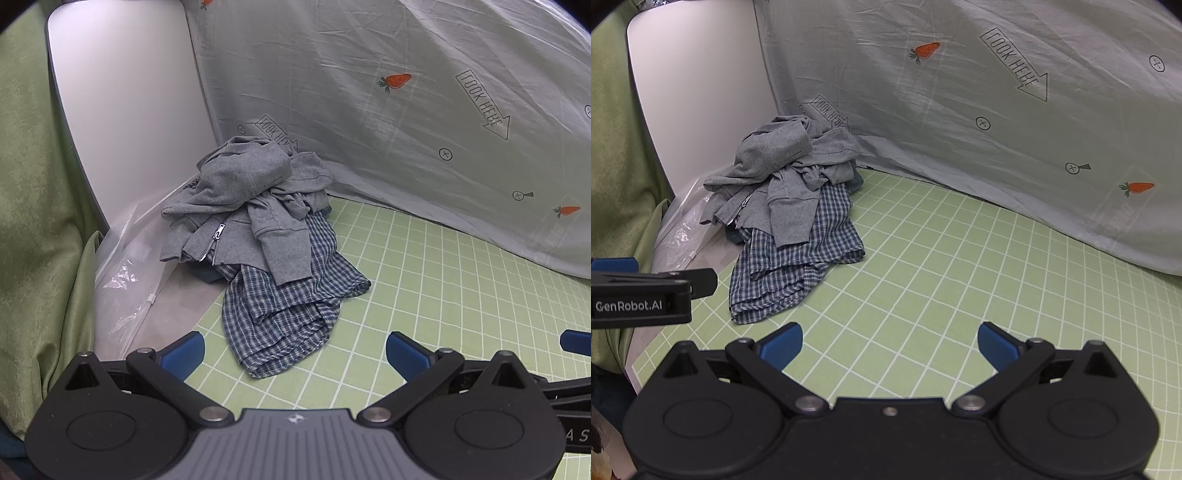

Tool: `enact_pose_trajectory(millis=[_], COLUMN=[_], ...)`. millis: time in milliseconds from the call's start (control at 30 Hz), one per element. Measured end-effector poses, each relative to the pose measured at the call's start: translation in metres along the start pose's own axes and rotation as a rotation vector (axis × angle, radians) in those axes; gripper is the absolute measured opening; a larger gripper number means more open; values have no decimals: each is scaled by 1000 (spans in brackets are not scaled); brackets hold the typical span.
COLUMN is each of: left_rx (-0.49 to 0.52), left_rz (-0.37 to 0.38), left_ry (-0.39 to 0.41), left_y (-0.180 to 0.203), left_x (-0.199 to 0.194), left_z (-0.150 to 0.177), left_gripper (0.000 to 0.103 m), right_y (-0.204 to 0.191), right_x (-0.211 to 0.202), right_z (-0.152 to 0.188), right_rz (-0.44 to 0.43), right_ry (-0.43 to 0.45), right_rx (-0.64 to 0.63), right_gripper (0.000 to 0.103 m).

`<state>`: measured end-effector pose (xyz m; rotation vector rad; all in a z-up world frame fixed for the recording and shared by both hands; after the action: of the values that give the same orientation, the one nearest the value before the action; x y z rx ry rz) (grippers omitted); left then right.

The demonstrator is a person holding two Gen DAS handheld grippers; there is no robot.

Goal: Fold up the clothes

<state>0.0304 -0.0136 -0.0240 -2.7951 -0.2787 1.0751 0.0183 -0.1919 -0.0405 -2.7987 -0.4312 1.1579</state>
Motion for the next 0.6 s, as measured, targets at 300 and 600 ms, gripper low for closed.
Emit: enact_pose_trajectory(millis=[300, 600], left_rx=[-14, -41], left_rz=[-28, -78], left_ry=[-9, -16], left_y=[-6, -23], left_x=[43, 109], left_z=[-30, -77], left_gripper=[103, 103], right_y=[2, 7], right_x=[22, 76], right_z=[-18, -72], right_rz=[3, 27], right_ry=[0, 3], right_rx=[7, -15], right_gripper=[102, 102])
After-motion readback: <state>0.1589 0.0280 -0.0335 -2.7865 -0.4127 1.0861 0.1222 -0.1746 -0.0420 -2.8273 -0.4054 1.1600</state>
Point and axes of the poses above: each gripper's, at about its wrist camera, not at the fingertips, and x roughly the way its jaws point, y to its right, z to its underside, the point moved 3 cm from there along x, roughly the way its jaws point, and after that the axes turned 13 degrees about -z, right-handed, at the moved point
